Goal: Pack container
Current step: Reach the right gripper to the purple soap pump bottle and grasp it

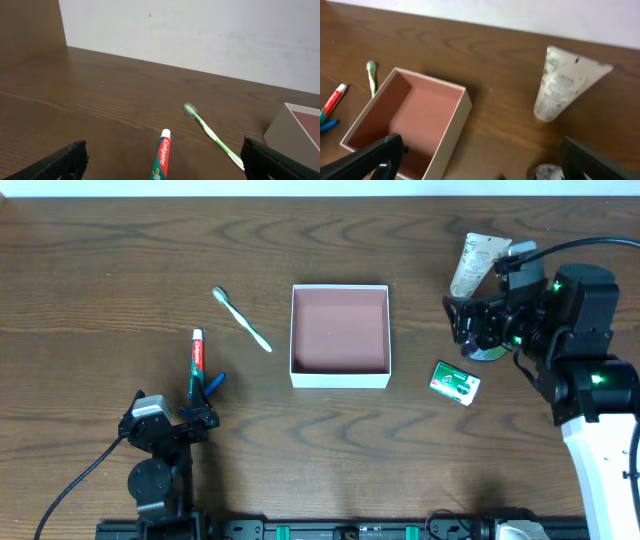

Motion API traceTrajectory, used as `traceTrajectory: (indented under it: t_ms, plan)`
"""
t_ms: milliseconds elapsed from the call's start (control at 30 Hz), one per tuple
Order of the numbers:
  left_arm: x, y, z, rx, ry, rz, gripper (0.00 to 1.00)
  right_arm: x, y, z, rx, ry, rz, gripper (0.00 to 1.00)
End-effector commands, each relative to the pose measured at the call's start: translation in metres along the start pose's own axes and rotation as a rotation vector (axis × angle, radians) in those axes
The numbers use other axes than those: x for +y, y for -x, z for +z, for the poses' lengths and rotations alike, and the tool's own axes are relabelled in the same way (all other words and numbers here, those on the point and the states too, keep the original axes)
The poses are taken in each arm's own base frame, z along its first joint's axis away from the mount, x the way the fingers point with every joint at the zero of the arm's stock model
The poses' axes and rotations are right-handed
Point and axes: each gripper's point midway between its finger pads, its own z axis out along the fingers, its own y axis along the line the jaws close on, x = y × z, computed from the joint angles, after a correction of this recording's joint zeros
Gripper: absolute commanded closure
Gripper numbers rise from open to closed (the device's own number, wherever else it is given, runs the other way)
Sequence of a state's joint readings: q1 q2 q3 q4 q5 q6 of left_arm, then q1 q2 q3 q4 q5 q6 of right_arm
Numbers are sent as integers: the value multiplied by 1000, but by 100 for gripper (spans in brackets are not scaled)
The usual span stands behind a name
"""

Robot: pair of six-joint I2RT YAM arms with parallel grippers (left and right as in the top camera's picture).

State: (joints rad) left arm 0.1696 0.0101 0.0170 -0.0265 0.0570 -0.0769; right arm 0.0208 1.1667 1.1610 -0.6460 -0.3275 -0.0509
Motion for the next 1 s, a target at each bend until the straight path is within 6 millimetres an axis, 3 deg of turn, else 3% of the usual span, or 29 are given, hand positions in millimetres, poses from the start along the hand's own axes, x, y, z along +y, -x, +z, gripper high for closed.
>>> traceTrajectory:
  t_ms: [0, 167, 367, 633, 800, 967]
  plan:
    - [2, -15, 0, 47, 2, 12, 2, -15, 2, -8, 2, -45, 32, 1]
    - [2, -15, 0, 47, 1, 12, 2, -66, -30, -10, 121, -214, 133, 1]
    - [2, -15, 0, 47, 1, 12, 2, -102, -64, 8, 256, -253, 196, 1]
    - [2, -15, 0, 48, 2, 12, 2, -117, -103, 46, 408, -223, 235, 8]
    - [2, -15, 0, 48, 2, 12, 2, -116, -101, 62, 394, -156, 173, 14]
    - [2, -15, 0, 48, 2, 12, 2, -118, -100, 65, 391, -143, 98, 19]
